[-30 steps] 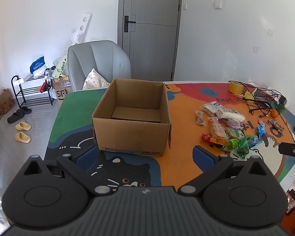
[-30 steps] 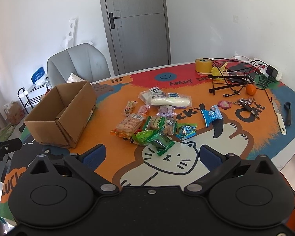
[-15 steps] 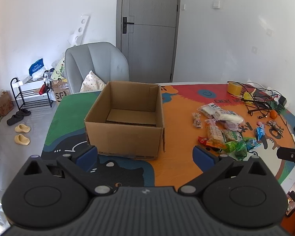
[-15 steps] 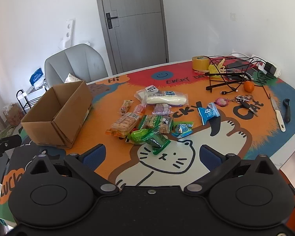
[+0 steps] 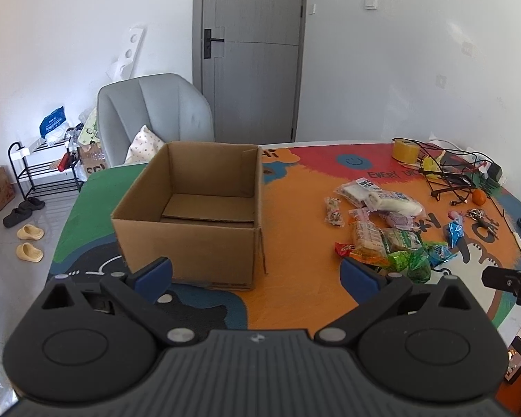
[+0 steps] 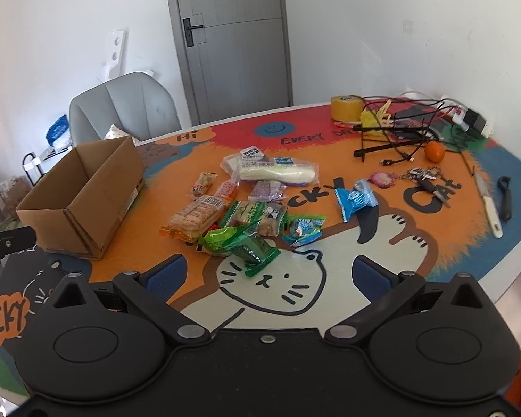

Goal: Organize snacks

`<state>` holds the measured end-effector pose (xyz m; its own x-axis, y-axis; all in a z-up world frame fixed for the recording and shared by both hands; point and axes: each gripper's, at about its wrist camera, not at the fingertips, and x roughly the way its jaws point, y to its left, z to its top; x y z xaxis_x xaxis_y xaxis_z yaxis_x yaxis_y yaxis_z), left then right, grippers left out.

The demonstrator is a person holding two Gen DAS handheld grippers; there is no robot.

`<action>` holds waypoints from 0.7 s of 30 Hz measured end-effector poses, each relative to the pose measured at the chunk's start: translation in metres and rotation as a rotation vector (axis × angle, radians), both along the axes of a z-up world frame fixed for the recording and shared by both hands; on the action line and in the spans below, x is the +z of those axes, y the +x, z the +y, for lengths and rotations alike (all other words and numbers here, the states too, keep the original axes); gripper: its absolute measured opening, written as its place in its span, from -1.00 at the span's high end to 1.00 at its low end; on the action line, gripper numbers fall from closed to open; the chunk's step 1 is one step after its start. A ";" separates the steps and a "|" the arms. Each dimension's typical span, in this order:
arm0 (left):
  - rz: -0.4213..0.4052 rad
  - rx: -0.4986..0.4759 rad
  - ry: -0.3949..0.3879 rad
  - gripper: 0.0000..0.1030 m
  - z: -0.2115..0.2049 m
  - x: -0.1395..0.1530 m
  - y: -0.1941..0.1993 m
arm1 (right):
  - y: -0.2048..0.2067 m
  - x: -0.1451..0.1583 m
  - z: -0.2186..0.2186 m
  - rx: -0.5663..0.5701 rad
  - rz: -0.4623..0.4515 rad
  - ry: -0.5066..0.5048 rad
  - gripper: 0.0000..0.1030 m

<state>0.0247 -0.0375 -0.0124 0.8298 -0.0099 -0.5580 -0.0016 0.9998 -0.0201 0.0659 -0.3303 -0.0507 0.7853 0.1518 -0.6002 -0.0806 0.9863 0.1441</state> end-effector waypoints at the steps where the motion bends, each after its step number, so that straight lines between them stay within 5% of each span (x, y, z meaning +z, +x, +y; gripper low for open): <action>1: -0.005 -0.006 0.002 -0.98 -0.003 -0.001 0.001 | 0.001 -0.003 -0.003 0.000 0.001 0.009 -1.00; 21: 0.018 -0.054 -0.043 -0.97 -0.048 -0.033 0.041 | 0.022 -0.040 -0.045 -0.066 -0.013 0.046 -1.00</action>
